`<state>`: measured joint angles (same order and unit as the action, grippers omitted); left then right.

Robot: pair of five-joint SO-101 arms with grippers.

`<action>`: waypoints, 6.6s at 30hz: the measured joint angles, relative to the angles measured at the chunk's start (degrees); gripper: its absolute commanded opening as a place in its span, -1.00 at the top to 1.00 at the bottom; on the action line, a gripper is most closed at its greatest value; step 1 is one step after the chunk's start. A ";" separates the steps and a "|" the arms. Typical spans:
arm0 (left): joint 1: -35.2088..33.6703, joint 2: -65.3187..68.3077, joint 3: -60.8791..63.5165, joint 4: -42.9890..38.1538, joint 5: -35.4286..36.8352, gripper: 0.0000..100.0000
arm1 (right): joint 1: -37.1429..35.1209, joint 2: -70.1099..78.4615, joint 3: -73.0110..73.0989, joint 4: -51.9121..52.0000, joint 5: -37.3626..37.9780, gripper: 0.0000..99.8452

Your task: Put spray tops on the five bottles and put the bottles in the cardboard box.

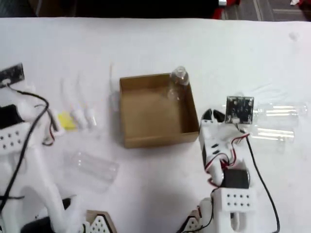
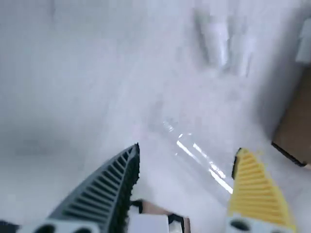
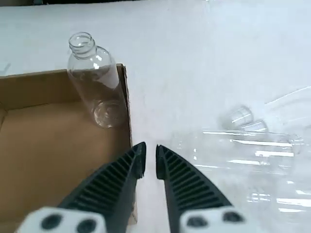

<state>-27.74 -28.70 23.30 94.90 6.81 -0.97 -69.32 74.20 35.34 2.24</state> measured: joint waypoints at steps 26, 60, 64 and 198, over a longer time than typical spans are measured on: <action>-6.07 44.75 -16.09 5.54 0.97 0.39 | 0.35 31.12 -8.18 -10.29 0.26 0.97; 2.37 53.63 -13.27 0.97 5.89 0.38 | 0.35 31.82 -8.18 -10.29 0.26 0.97; 2.64 53.63 -12.66 -1.41 5.89 0.38 | 0.35 31.82 -8.18 -10.29 0.26 0.97; 18.73 9.14 30.68 -41.85 -92.04 0.47 | 0.35 31.82 -8.18 -8.79 0.26 0.96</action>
<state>-9.01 -19.56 53.98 53.05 -85.23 -0.62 -37.49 66.02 26.55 2.51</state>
